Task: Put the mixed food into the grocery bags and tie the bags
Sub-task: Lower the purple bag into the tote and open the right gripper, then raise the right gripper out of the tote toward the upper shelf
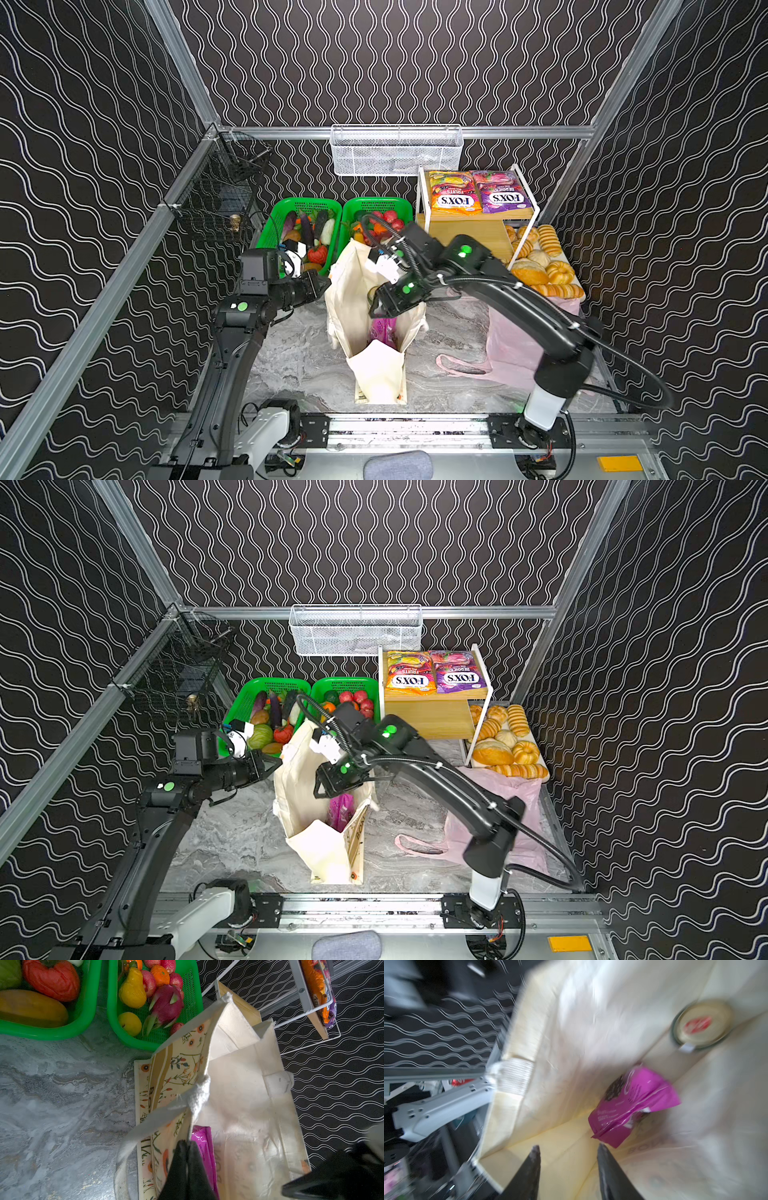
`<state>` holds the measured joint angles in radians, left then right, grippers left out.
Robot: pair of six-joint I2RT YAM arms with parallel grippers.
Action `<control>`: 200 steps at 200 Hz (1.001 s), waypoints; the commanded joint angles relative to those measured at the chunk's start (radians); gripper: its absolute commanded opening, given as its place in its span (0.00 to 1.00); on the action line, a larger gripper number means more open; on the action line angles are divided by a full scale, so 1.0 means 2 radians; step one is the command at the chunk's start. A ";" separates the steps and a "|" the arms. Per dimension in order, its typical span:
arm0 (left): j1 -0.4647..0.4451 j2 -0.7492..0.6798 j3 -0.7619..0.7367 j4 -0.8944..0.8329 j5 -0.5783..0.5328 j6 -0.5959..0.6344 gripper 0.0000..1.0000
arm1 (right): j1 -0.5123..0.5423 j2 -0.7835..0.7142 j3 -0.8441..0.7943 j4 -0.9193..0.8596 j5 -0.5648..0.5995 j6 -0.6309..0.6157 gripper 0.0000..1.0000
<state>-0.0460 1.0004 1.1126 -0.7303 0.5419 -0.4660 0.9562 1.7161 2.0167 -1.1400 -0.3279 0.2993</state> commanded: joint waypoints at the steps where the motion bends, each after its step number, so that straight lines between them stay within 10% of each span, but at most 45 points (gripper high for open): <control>1: 0.001 -0.002 0.002 0.018 0.004 0.000 0.00 | -0.021 -0.067 -0.064 0.096 0.106 0.022 0.54; 33: 0.001 -0.005 0.003 0.015 0.003 0.003 0.00 | -0.137 -0.166 -0.219 0.213 0.025 0.124 0.56; 73: 0.001 -0.007 0.002 0.020 0.004 0.000 0.00 | -0.144 -0.124 -0.221 0.166 -0.052 0.105 0.55; 118: 0.001 -0.014 0.010 0.011 -0.010 -0.003 0.00 | -0.143 -0.120 -0.204 0.179 -0.039 0.092 0.00; 200: 0.000 -0.045 -0.010 0.058 -0.019 -0.054 0.00 | -0.144 -0.129 -0.233 0.229 -0.047 0.102 0.10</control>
<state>-0.0460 0.9070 1.0916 -0.6979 0.4992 -0.5495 0.6693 1.4387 1.5311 -0.7300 -0.4038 0.4896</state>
